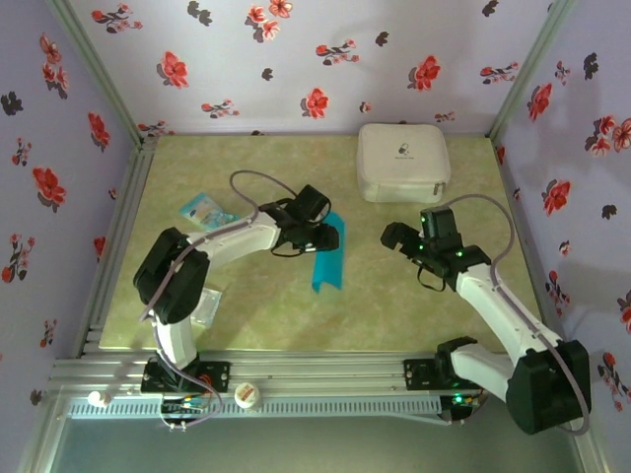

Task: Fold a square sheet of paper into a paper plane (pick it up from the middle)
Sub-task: First fold the square sheet of paper in half at the center of the table.

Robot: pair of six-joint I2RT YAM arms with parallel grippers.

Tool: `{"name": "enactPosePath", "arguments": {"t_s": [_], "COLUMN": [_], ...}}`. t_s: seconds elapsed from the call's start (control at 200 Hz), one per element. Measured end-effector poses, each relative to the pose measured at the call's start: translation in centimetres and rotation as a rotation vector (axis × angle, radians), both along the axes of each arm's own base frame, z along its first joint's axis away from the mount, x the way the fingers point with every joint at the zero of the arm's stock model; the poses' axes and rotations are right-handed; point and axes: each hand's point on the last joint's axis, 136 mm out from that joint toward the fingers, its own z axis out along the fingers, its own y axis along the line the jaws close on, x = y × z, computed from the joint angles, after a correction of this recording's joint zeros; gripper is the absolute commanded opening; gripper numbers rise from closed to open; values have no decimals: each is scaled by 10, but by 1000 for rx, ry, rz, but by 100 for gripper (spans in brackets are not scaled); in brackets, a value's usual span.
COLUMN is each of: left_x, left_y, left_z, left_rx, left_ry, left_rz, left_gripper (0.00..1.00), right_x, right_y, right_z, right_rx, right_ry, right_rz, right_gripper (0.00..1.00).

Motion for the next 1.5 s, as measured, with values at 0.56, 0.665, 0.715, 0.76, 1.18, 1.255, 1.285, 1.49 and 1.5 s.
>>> {"name": "enactPosePath", "arguments": {"t_s": [0.56, 0.665, 0.715, 0.76, 1.18, 1.255, 1.285, 1.49, 1.5], "left_x": [3, 0, -3, -5, -19, -22, -22, -19, -19], "left_y": [-6, -6, -6, -7, -3, 2, 3, 12, 13], "left_z": [2, -8, -14, -19, -47, -54, -57, -64, -64], "left_rx": [-329, -318, -310, -301, -209, -181, -169, -99, -96], "left_ry": [118, 147, 163, 178, 243, 256, 257, 245, 242], "left_rz": [37, 31, 22, 12, -87, -83, -81, -72, -73], "left_gripper": [40, 40, 40, 40, 42, 45, 45, 53, 53], "right_x": [3, 4, 4, 5, 5, 4, 4, 1, 1], "right_y": [25, 28, 30, 31, 67, 69, 69, 74, 74], "right_z": [8, 10, 10, 9, -13, -16, -19, -29, -29], "right_rx": [118, 132, 139, 146, 294, 302, 303, 301, 301], "right_ry": [-63, -69, -69, -64, 47, 62, 71, 108, 109], "right_rz": [95, 106, 113, 120, 240, 246, 247, 261, 261], "right_gripper": [99, 99, 99, 99, 86, 84, 84, 84, 84]}}
